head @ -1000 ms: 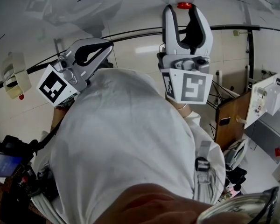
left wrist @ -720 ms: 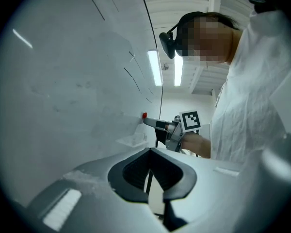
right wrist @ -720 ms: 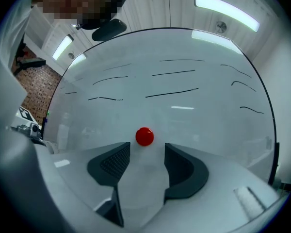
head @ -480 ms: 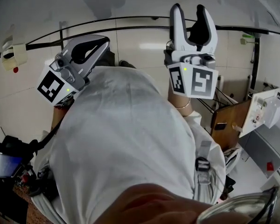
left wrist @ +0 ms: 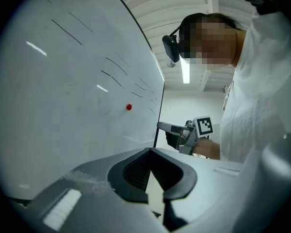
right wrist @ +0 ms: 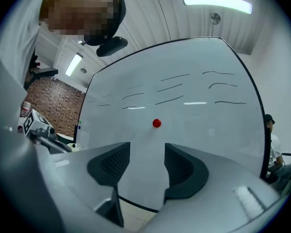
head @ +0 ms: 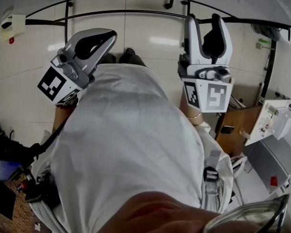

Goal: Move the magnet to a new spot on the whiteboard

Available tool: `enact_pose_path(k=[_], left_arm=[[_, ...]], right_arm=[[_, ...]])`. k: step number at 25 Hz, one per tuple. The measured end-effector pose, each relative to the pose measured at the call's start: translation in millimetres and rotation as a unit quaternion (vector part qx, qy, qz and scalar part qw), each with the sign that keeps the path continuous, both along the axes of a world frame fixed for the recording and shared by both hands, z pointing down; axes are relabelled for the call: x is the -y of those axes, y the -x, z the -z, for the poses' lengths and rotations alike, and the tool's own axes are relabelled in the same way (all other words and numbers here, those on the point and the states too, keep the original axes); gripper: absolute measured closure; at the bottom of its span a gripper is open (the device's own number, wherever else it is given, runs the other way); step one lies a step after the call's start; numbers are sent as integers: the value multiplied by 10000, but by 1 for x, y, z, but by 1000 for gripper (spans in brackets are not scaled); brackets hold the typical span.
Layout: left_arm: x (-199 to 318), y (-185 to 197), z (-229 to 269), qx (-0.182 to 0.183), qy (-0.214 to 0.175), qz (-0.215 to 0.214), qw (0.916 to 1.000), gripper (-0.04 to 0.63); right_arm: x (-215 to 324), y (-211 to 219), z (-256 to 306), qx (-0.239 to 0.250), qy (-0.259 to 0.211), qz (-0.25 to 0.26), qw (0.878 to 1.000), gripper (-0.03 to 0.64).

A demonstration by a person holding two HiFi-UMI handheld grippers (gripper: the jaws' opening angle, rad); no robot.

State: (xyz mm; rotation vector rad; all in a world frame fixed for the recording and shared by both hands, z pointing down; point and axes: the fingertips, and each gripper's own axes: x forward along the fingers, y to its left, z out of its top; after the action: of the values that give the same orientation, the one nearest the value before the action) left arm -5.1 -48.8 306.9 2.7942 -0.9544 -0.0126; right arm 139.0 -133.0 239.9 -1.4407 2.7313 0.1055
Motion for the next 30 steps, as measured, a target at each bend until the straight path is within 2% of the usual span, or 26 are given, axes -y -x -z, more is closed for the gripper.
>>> enact_pose_path(k=[3, 7, 9, 12, 15, 17, 23, 30], left_arm=[[-6, 13, 5, -38, -130, 150, 9998, 595], [-24, 13, 4, 630, -225, 341, 9972, 595], [-40, 16, 12, 505, -256, 298, 9980, 595], [-84, 51, 11, 126, -69, 421, 9990, 595], [-121, 91, 5, 114, 93, 691, 9975, 595], [-135, 103, 1, 63, 140, 750, 9971, 595], [-166, 104, -21, 1, 204, 635, 9978, 595], [-246, 105, -41, -133, 312, 194, 9992, 595]], right_arm=[[-12, -2, 2, -63, -23, -99, 9999, 400], [-37, 3, 14, -45, -51, -49, 10000, 402], [-53, 12, 17, -94, -48, 21, 9999, 402], [-87, 56, 7, -88, 44, 378, 9992, 402], [-119, 100, 16, -117, -19, 608, 9981, 412], [-134, 115, 26, -120, -197, 639, 9977, 439], [-170, 121, 8, -217, -58, 600, 9979, 453], [-265, 121, 3, -370, 10, 299, 9989, 453]])
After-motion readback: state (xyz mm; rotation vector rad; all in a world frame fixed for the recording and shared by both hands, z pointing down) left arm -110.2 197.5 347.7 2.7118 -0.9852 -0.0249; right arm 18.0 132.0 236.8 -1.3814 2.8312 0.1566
